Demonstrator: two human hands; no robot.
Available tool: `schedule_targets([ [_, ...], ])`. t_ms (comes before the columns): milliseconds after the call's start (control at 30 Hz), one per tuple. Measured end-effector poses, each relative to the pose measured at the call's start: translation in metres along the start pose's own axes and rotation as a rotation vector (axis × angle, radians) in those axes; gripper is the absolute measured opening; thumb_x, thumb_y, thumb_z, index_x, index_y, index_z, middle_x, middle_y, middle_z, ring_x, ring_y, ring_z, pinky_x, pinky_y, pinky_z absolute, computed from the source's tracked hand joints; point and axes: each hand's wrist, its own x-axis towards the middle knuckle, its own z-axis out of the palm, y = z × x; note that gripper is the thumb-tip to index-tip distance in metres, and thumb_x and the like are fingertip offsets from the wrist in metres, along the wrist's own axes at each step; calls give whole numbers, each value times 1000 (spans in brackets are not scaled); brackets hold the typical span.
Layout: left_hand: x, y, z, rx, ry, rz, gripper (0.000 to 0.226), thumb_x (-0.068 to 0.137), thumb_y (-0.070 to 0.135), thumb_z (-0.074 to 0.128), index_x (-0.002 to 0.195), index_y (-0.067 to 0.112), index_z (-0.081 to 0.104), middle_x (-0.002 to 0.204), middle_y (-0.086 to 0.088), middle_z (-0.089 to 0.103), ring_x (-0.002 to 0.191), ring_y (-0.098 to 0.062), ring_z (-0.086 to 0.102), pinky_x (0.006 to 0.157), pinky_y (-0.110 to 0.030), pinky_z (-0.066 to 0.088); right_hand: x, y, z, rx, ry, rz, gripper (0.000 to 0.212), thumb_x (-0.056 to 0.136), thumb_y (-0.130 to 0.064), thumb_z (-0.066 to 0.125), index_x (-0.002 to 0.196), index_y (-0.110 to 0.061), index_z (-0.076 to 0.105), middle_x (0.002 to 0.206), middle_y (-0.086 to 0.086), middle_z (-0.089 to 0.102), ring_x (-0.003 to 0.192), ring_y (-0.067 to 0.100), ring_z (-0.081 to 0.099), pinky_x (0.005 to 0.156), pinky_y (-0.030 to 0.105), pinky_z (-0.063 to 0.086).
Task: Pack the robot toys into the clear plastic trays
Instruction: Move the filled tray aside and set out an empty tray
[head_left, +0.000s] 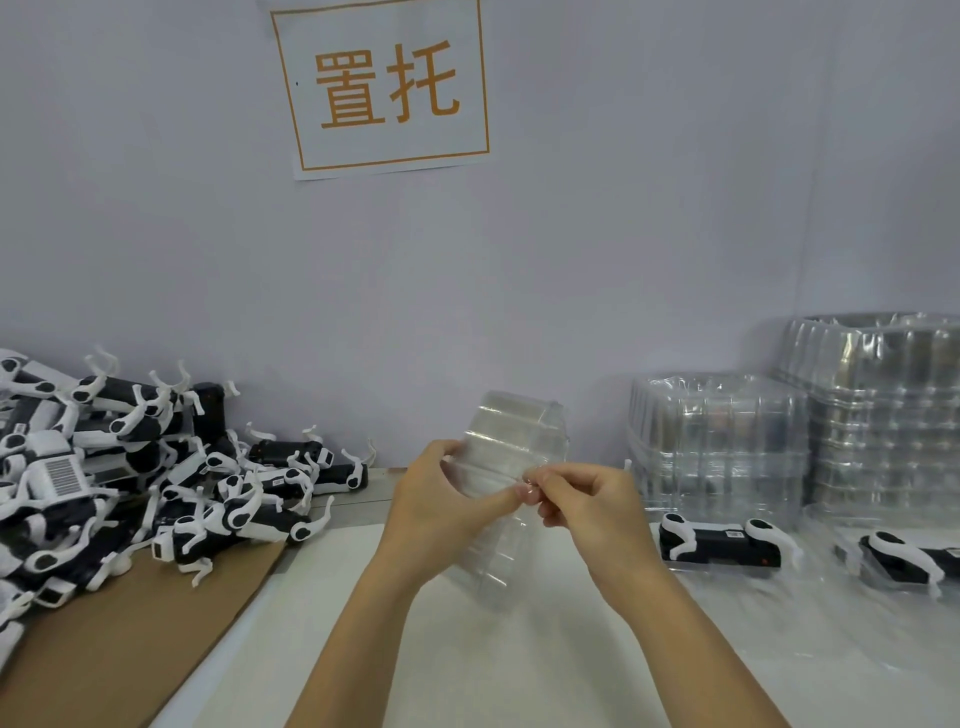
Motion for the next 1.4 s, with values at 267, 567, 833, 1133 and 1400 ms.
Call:
schedule_targets([
  [267, 21, -23, -27, -137, 407, -277, 53, 72, 53, 81, 97, 15, 54, 90, 1, 56, 83, -22, 54, 65, -31, 38, 13, -16, -41, 159, 223, 5, 33, 85, -1, 61, 55, -11, 72, 55, 5, 61, 47, 15, 49, 44, 24, 39],
  [567, 14, -57, -57, -762, 636, -703, 80, 69, 44, 87, 123, 12, 37, 112, -7, 60, 81, -18, 66, 47, -29, 55, 12, -30, -54, 177, 246, 46, 26, 89, -3, 60, 67, -8, 73, 58, 1, 63, 48, 11, 57, 43, 20, 46],
  [833, 0, -79, -2, -207, 498, -768, 51, 92, 52, 61, 80, 3, 54, 119, -27, 56, 89, -32, 52, 78, -40, 42, 11, -27, -44, 152, 201, 40, 23, 92, -2, 57, 75, -5, 72, 60, 3, 64, 50, 14, 56, 47, 21, 46],
  [1133, -5, -88, 16, -527, -27, -520, 30, 89, 39, 66, 117, 28, 66, 126, 15, 54, 98, -3, 50, 89, -32, 42, 11, -25, -44, 171, 216, 57, 35, 91, -2, 57, 63, -11, 75, 59, 2, 63, 46, 12, 54, 44, 20, 45],
  [1400, 25, -110, -52, -117, 552, -306, 26, 94, 12, 58, 118, 11, 64, 142, -15, 43, 109, -31, 54, 98, -42, 45, 9, -19, -34, 111, 131, 122, 20, 92, -4, 59, 77, -4, 72, 70, 8, 65, 52, 17, 58, 52, 26, 44],
])
